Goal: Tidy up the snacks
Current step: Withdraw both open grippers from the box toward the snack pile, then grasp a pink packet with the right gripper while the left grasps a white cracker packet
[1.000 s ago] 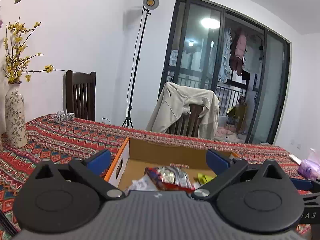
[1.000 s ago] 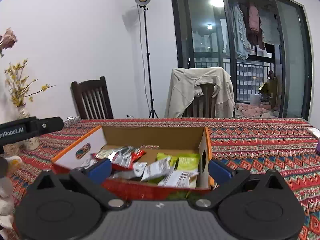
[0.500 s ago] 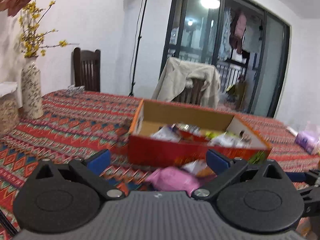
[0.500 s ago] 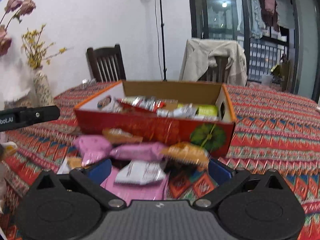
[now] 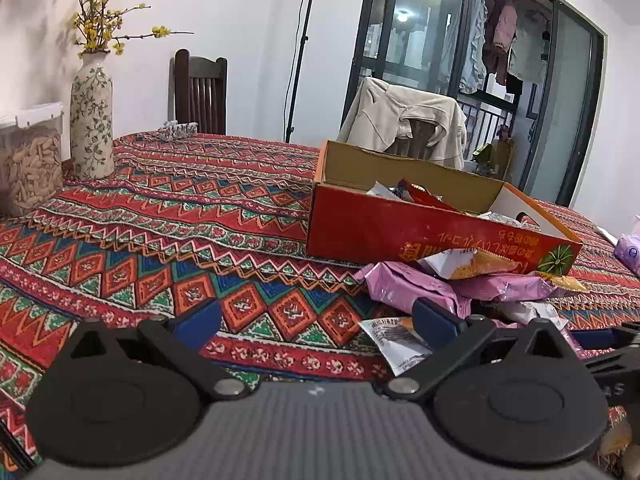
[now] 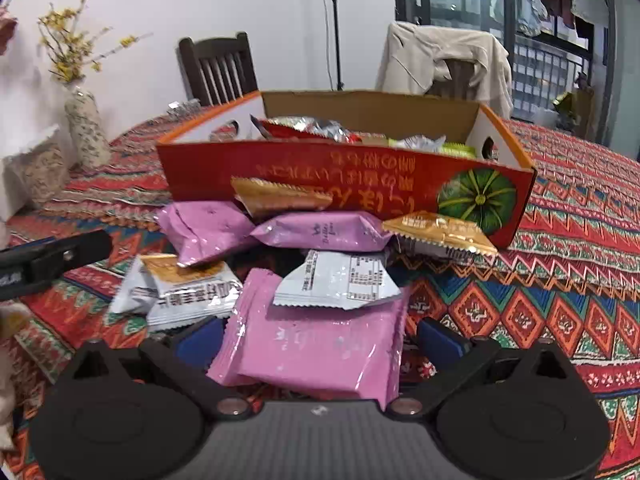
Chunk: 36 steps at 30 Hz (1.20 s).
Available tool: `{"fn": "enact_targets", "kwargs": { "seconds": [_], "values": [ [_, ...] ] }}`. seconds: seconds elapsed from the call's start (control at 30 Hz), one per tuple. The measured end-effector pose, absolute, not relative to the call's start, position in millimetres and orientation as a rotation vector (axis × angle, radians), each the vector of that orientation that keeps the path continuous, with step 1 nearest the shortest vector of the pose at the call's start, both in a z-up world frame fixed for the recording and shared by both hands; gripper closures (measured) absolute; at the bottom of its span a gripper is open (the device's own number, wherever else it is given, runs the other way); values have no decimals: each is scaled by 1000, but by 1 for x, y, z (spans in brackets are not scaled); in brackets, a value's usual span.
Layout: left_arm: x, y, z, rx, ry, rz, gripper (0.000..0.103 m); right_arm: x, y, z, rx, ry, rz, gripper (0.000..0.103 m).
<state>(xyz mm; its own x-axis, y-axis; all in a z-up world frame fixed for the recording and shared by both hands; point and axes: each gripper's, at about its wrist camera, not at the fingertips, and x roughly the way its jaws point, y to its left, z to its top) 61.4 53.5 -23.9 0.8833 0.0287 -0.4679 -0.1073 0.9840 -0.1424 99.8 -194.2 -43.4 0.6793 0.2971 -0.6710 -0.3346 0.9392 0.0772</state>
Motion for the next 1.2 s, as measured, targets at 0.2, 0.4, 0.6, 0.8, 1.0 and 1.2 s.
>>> {"fn": "enact_targets", "kwargs": {
  "seconds": [0.2,0.4,0.6,0.8,1.0,1.2],
  "values": [
    [60,57,-24,-188,468,59,0,104,-187,-47,-100,733,298,0],
    [60,61,-24,-214,470,59,0,103,-189,-46,-111,739,320,0],
    [60,62,-25,-226,471,59,0,92,-197,-43,-104,717,331,14],
    [61,62,-25,-227,474,65,0,77,-210,-42,-95,684,316,29],
    [61,61,-25,-221,482,75,0,61,-230,-34,-80,632,292,30],
    [65,57,-24,-194,508,95,0,50,-253,-18,-44,558,262,30]
  ]
}}
